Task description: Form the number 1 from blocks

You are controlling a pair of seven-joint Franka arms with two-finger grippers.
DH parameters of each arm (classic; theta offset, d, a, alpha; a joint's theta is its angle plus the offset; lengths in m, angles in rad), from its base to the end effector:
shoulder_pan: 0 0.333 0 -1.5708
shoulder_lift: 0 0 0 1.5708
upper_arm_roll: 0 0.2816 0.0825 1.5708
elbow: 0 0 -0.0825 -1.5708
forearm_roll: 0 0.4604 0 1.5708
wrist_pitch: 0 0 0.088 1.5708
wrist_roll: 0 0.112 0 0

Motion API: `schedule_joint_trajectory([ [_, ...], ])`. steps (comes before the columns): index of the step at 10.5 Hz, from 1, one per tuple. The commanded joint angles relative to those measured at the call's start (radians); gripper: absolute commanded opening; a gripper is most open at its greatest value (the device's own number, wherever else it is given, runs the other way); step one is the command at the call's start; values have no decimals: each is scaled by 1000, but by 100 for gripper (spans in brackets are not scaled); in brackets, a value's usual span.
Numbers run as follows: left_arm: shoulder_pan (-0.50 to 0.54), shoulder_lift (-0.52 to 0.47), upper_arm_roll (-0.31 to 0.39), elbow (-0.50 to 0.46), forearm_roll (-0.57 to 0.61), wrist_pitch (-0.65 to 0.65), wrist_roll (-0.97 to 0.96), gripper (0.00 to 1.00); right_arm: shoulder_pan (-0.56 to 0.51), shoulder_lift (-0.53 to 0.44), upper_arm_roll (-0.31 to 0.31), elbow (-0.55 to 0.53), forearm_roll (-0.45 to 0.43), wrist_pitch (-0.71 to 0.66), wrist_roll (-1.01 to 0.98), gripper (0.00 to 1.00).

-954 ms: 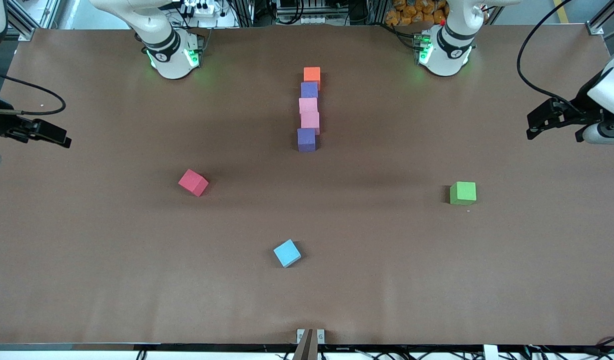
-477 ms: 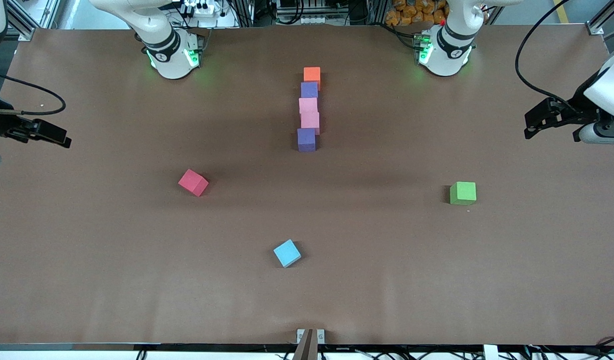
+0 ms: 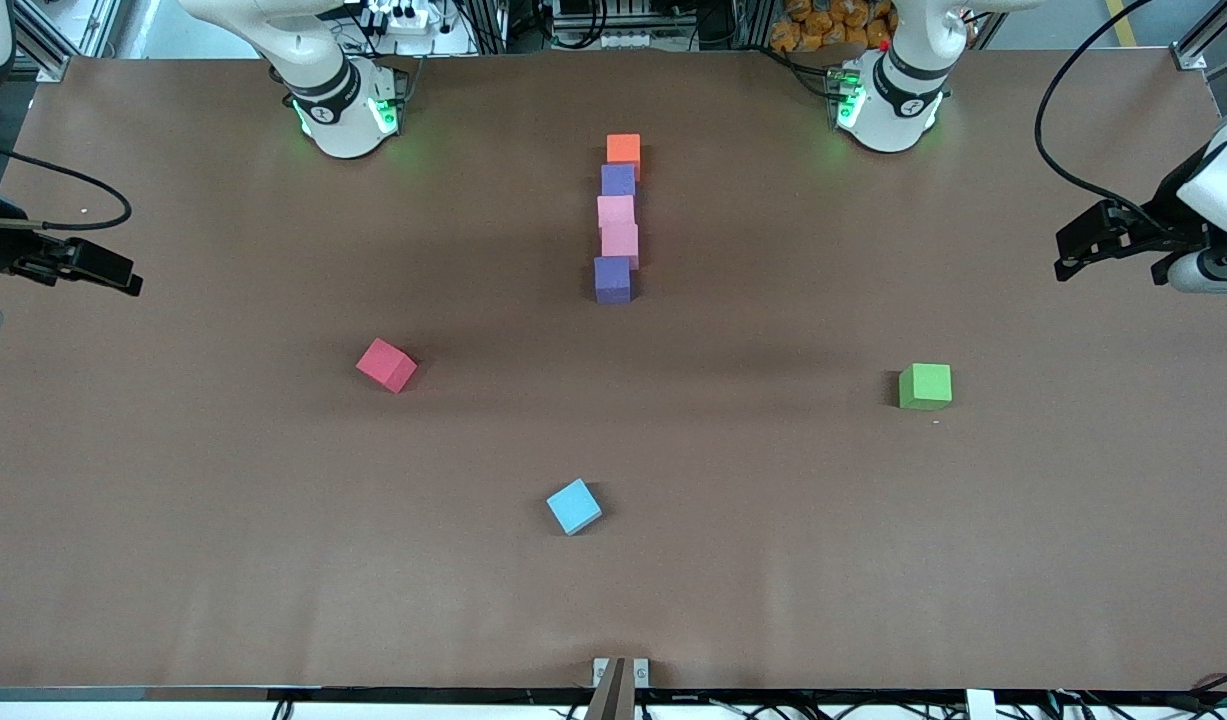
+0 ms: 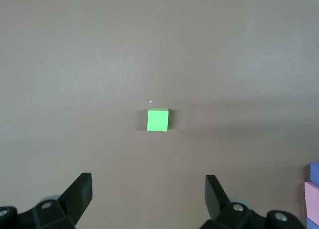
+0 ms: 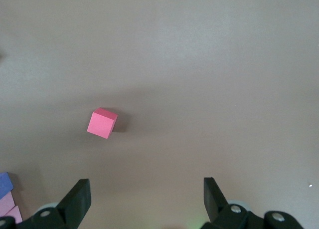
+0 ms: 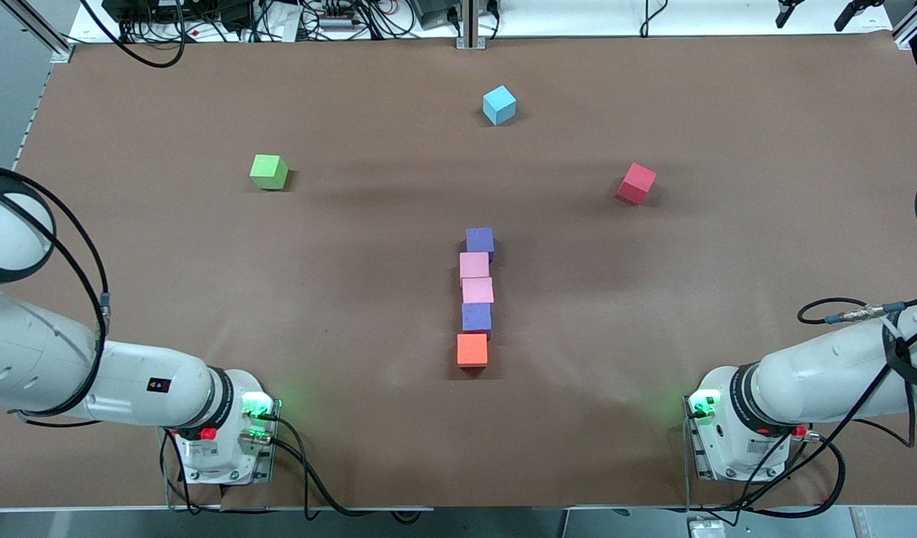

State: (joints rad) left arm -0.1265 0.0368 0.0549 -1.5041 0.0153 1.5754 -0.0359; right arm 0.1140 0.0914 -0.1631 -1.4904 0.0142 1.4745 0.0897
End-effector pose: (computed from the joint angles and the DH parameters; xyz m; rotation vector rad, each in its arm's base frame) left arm 0.6408 -0.0448 0.5988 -3.1252 0.0556 -0.0554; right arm 0.6439 -0.0261 0.5633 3.1269 -0.2166 -0.1664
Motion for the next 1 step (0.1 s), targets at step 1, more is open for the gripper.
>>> schedule_joint_trajectory([
  [1,11,8,5,18,-20,-18,-47,100,-16,8,10,19,4,-13,-13,100],
])
